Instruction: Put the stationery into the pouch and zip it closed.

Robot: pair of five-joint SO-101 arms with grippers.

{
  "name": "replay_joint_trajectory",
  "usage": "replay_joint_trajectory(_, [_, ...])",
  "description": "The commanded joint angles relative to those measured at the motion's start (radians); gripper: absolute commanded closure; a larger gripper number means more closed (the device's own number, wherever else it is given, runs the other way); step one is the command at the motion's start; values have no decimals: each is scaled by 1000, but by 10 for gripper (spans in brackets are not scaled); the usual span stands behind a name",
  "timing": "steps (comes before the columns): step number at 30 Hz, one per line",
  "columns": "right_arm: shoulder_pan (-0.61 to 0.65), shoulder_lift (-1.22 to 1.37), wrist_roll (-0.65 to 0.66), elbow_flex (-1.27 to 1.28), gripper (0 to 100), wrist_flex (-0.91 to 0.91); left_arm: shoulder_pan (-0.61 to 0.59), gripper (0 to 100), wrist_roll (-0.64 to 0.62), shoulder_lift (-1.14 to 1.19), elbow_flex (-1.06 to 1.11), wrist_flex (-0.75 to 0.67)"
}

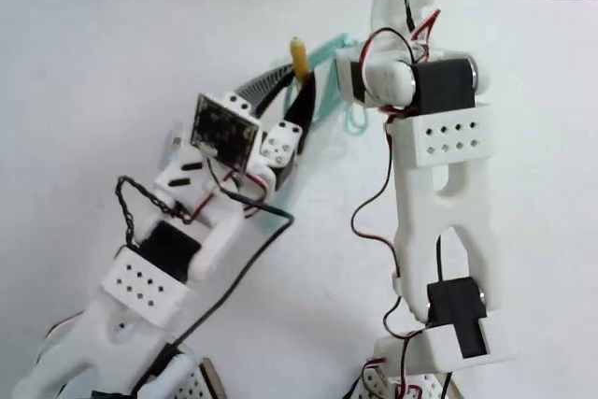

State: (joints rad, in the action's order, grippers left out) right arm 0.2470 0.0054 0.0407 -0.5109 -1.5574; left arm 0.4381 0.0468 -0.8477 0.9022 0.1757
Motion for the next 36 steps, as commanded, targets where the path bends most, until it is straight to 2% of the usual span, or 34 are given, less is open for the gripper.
replay_joint_trajectory(1, [7, -10, -35, 0, 980, 16, -64, 766, -83, -8, -109, 226])
replay_joint_trajectory(5, [4, -8, -37, 0, 980, 30, -67, 758, -98, -8, -239, 451])
replay_joint_trajectory(12, [7, -8, -37, 5, 980, 30, -147, 757, -95, -8, -385, 606])
replay_joint_trajectory(16, [7, -8, -37, 8, 980, 28, -265, 757, -87, -8, -480, 718])
replay_joint_trajectory(19, [7, -8, -37, 8, 980, 22, -417, 758, 14, 1, -503, 789])
replay_joint_trajectory(23, [8, 1, -37, 9, 980, 22, -568, 758, 120, 2, -381, 806])
replay_joint_trajectory(27, [8, 1, -37, 11, 980, 22, -578, 758, 230, 2, -233, 802])
replay_joint_trajectory(30, [8, 1, -37, 11, 980, 21, -582, 758, 267, 22, -167, 764])
replay_joint_trajectory(33, [8, -1, -37, 21, 980, 22, -591, 759, 292, 159, -170, 721])
replay_joint_trajectory(36, [8, -5, -37, 48, 980, 28, -601, 759, 293, 400, -279, 726])
